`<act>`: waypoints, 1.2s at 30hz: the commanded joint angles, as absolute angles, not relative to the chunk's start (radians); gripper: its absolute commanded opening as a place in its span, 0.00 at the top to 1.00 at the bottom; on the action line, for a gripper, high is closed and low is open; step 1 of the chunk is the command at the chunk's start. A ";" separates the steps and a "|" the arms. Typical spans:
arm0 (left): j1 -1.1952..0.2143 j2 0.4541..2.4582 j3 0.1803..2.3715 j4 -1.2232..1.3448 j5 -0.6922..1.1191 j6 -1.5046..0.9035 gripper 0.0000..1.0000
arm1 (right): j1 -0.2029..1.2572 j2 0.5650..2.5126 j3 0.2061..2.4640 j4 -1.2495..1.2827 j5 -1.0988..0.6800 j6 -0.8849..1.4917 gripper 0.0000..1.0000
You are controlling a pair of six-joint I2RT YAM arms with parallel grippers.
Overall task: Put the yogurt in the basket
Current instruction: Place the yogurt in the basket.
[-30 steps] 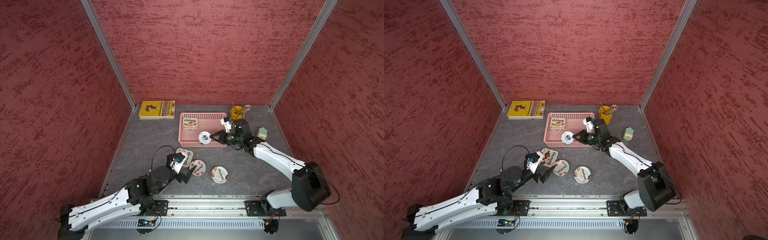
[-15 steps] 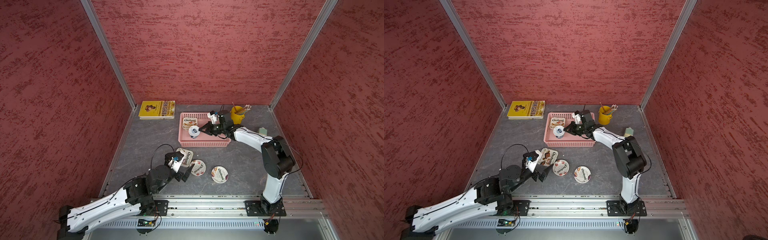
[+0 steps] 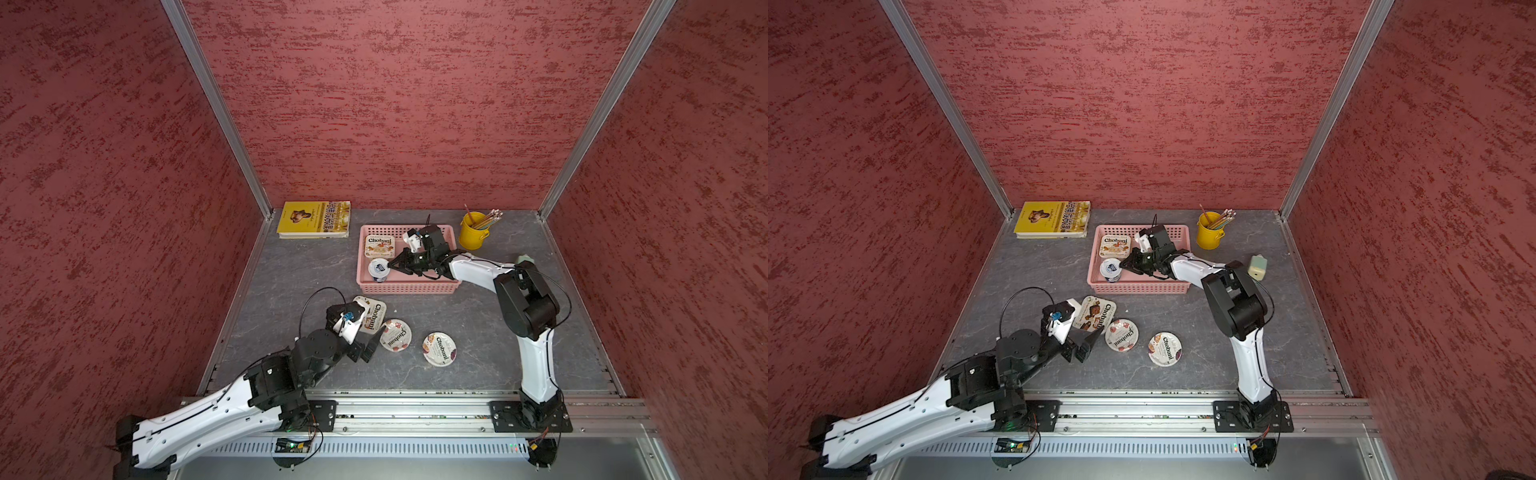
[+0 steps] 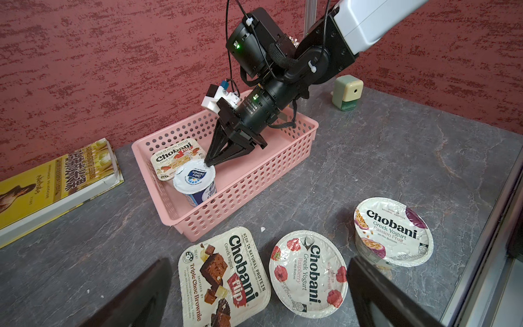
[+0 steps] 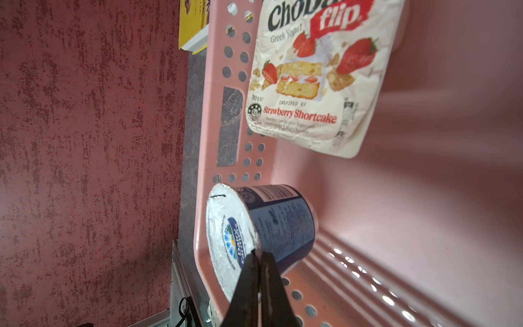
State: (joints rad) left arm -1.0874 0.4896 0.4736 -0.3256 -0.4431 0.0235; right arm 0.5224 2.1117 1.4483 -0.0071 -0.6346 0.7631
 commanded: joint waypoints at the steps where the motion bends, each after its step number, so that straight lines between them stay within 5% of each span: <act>1: -1.078 0.484 0.489 -0.330 -0.428 0.029 0.00 | 0.531 2.133 1.495 0.036 -0.617 0.779 1.00; 36: -1.062 0.474 0.471 -0.332 -0.408 0.023 0.00 | 0.542 2.199 1.520 0.039 -0.596 0.806 1.00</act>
